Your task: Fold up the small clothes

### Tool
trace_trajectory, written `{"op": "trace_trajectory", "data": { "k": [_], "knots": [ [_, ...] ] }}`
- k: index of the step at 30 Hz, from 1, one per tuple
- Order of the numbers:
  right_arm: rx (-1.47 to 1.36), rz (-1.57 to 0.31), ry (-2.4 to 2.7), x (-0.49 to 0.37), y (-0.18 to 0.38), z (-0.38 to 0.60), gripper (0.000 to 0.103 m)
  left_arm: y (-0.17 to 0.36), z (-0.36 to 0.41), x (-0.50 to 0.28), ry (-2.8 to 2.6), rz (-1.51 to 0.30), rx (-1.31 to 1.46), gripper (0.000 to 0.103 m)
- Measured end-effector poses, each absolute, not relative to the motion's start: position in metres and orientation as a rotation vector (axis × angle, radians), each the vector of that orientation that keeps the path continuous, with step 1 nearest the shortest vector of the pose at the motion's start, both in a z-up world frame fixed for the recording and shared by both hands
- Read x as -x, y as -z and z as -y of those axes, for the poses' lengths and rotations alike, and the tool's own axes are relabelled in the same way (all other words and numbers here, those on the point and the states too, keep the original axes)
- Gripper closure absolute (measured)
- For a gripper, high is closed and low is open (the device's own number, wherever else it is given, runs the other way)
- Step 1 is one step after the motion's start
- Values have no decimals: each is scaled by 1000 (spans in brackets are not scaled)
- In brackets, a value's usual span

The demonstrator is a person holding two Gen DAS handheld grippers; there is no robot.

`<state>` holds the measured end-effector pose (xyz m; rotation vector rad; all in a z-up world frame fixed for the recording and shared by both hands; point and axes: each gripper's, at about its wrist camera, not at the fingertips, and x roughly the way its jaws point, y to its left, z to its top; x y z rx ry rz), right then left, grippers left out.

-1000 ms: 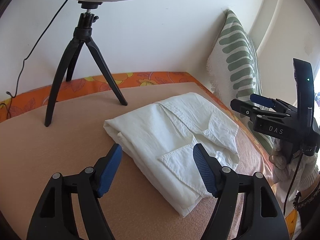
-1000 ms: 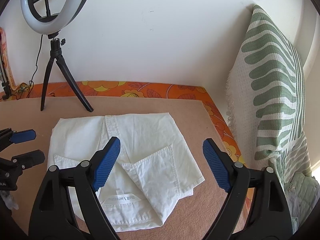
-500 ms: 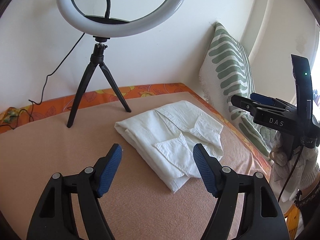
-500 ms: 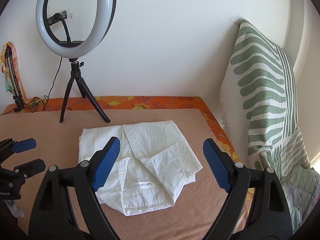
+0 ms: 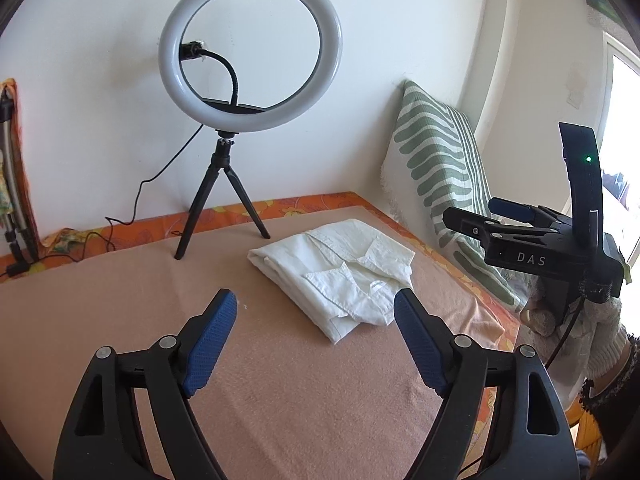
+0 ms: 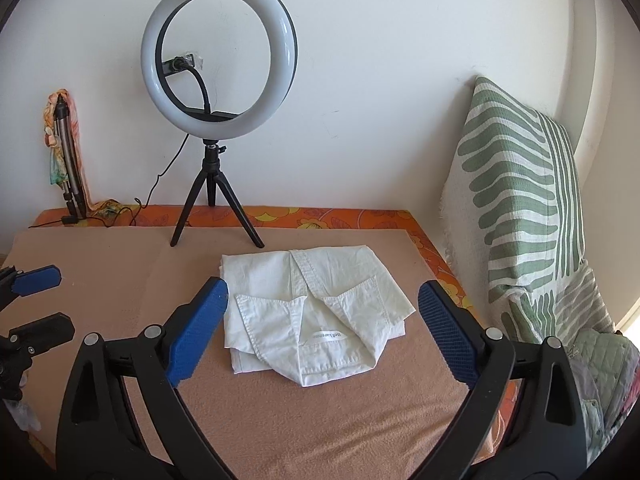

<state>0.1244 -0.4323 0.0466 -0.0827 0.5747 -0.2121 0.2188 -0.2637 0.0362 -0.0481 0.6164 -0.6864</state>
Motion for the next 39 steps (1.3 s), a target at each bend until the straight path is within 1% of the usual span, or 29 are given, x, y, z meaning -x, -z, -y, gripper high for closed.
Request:
{"op": "trace_trajectory", "data": {
  "k": [4,9,20,28,29,30,32,39],
  "knots": [
    [84,-579,229,-104,-42,415,1,-37,245,-194,667,-578,22,21],
    [50,-567,244,-80,-36,399,1,-35,225,-158,657,-485,-60,21],
    [-16,-524,251,-47,-22,382,0,-18,207,-129,676,-526,-104,21],
    [-48,-445,269,-34,-21,382,0,-12,202,-121,621,-560,-118,21],
    [-55,-439,271,-33,-20,382,0,-11,202,-119,604,-553,-133,19],
    [-60,-435,269,-33,-19,382,0,-10,202,-117,585,-547,-152,16],
    [-53,-431,265,-32,-18,380,0,-8,201,-115,553,-548,-175,13],
    [-22,-420,266,-29,-16,375,0,-1,195,-114,518,-613,-165,13]
  ]
}}
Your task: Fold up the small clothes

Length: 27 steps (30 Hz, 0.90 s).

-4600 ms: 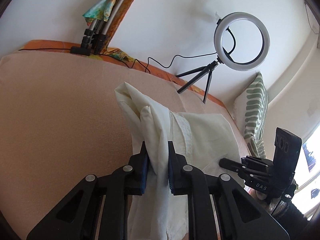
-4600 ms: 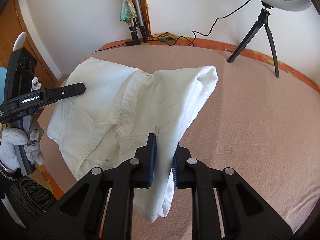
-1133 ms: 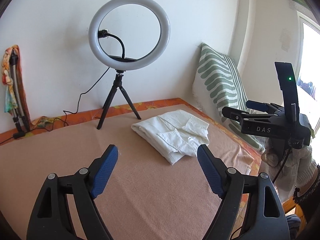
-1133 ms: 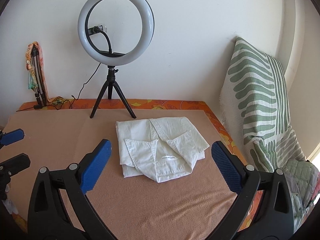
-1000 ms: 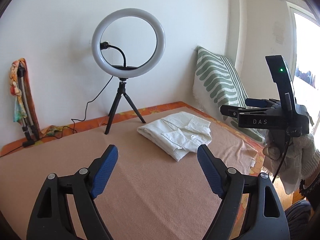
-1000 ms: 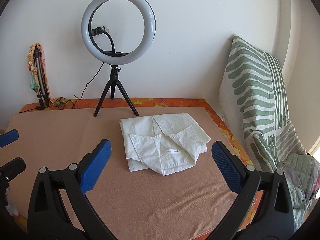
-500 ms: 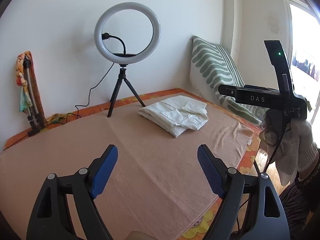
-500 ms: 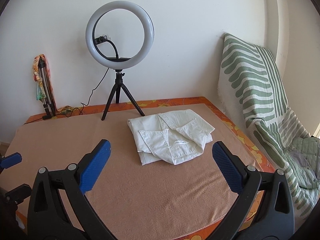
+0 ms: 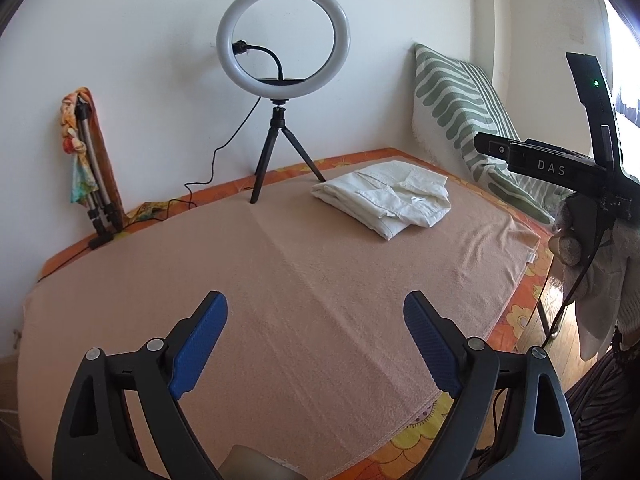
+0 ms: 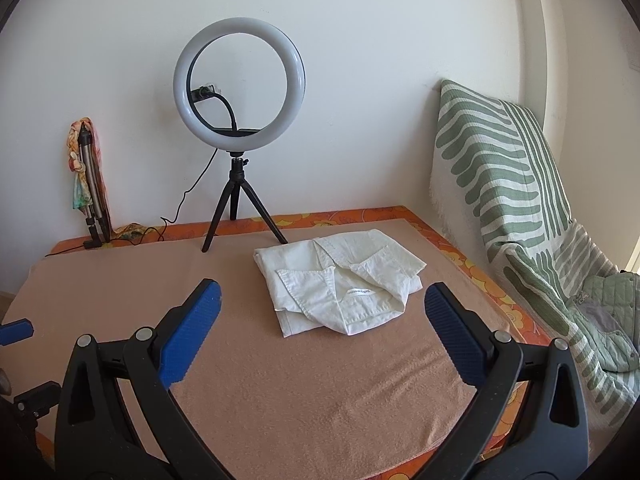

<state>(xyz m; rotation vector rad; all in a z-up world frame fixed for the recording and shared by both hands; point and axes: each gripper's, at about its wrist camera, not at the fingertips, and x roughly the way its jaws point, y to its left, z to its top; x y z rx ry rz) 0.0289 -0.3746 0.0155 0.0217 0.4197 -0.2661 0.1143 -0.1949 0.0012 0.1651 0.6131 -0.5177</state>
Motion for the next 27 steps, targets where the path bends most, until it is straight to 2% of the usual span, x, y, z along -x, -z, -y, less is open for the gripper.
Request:
{"op": "trace_trajectory", "data": {
  "k": [27],
  "knots": [
    [-20,-435,243,-32,-10,370,0,-7,186,-109,475,-579,-167,13]
  ]
}}
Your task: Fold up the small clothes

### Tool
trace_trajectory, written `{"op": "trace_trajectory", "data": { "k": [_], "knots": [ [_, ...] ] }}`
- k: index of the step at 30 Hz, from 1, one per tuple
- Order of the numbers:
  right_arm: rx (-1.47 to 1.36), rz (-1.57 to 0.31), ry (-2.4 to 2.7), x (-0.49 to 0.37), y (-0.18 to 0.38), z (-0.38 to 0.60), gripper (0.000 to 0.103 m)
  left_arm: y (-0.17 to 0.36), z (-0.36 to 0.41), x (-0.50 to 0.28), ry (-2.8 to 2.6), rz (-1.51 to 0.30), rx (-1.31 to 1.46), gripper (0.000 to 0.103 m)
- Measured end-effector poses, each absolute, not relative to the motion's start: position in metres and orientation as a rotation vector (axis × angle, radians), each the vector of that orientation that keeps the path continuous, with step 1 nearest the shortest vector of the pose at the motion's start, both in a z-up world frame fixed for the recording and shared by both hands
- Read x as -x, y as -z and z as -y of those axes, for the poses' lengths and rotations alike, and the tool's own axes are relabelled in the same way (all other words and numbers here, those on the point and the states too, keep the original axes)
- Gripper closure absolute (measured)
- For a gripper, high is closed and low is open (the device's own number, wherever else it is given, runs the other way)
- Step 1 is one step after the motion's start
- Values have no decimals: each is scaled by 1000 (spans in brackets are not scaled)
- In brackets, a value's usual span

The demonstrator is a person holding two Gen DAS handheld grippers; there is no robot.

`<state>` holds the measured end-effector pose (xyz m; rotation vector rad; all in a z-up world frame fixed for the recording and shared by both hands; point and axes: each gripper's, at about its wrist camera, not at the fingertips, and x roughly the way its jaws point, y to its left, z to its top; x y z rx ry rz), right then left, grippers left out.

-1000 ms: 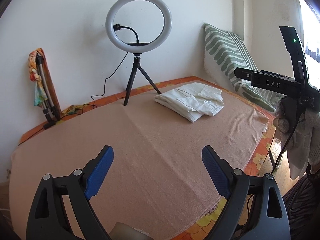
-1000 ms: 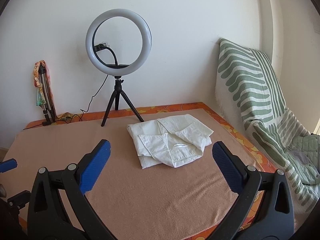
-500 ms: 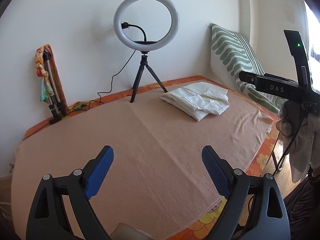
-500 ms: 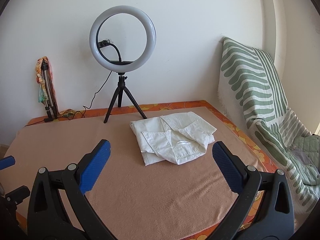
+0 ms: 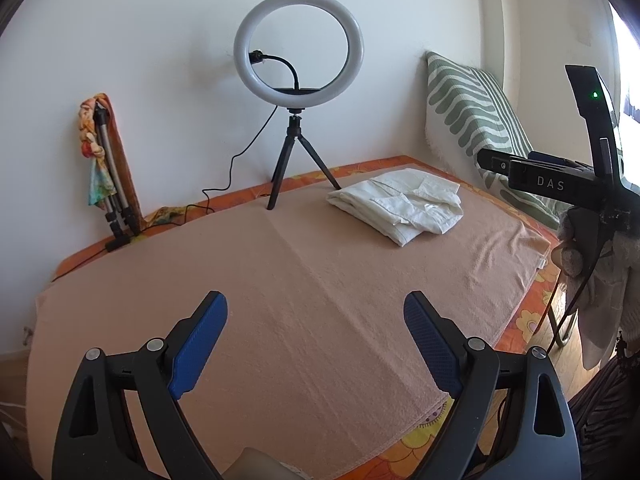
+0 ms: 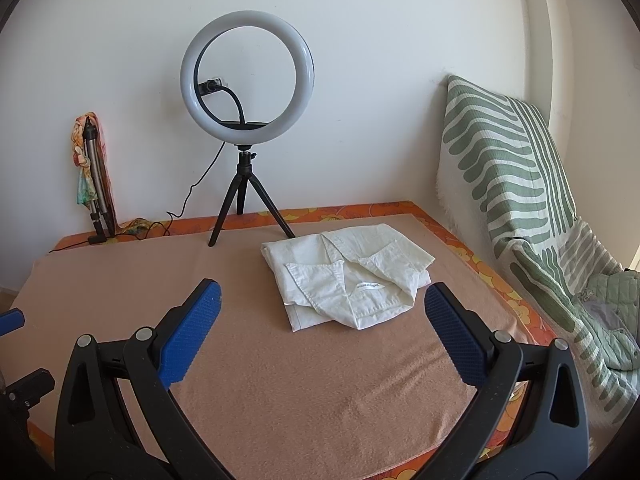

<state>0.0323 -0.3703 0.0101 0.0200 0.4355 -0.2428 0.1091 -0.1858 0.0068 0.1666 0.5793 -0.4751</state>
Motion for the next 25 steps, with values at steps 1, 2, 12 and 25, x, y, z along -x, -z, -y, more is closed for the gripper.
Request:
{"op": "trace_trajectory", "data": {
  "k": [1,2,12,25],
  "knots": [
    [-19,-436,244,-32,-10,370,0,-7,186,-109,475,-578,-168,13],
    [-17,-436,243,-32,-10,370,0,-7,185,-109,474,-578,-168,13],
    [-19,-444,236,-34,-10,368,0,-8,184,-106,462,-569,-166,13],
    [-15,-448,223,-36,-8,366,0,-9,180,-106,452,-569,-156,13]
  ]
}}
